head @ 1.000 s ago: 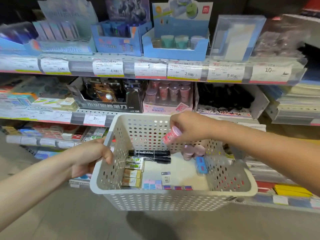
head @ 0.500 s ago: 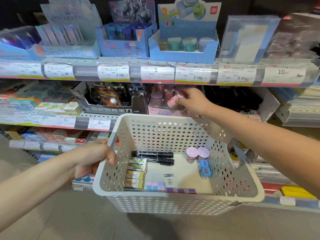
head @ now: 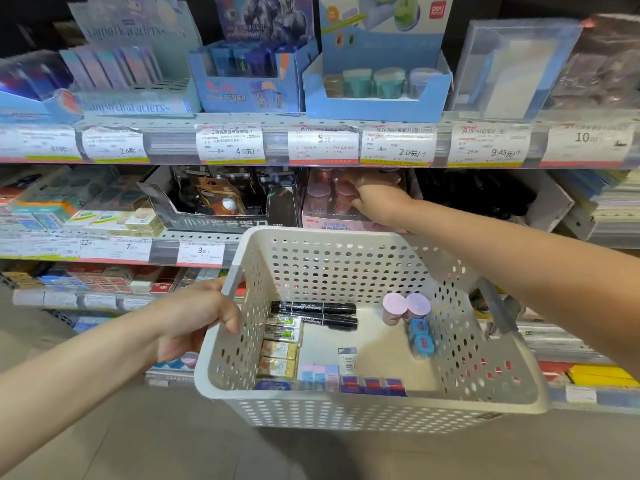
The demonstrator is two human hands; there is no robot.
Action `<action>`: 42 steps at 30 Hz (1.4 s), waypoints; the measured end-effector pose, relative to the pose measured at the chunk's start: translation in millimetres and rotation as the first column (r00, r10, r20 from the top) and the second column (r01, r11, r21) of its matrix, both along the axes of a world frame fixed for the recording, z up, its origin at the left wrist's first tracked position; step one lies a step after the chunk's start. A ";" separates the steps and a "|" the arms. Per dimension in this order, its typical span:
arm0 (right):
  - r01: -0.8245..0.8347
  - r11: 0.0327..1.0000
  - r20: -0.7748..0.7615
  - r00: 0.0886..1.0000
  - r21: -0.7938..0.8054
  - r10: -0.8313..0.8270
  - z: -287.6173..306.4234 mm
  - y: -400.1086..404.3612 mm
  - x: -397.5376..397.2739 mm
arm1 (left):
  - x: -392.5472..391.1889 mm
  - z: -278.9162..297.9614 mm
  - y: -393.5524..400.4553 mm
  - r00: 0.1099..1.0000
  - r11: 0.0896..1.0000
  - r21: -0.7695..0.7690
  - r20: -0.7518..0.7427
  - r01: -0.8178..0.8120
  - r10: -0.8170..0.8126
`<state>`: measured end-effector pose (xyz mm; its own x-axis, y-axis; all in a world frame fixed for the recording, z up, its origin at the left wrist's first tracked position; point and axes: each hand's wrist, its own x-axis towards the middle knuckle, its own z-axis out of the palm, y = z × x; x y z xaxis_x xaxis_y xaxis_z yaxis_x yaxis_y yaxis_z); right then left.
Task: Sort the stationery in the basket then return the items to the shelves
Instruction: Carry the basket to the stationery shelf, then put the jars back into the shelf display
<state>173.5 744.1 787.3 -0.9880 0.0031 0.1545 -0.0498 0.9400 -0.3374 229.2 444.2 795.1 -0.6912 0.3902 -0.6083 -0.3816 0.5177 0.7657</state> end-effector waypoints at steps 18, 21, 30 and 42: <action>0.021 0.993 0.124 0.992 -0.117 -0.006 -14.5 19.6 -18.9 | -4.8 6.0 2.1 1.000 1.000 -0.030 0.020 0.003 -0.003; -0.033 0.999 0.118 0.992 -0.040 0.038 -11.1 20.8 -13.3 | -7.7 3.3 1.7 1.000 1.000 -0.020 0.018 0.008 -0.008; -0.298 0.952 -0.276 0.911 0.072 0.306 17.4 22.9 73.8 | -9.8 2.8 9.9 0.999 1.000 0.007 0.044 0.023 -0.023; -0.701 0.431 0.644 0.705 0.569 0.297 -22.8 -5.4 104.2 | -4.7 8.8 21.2 0.998 0.998 0.035 0.037 0.045 -0.046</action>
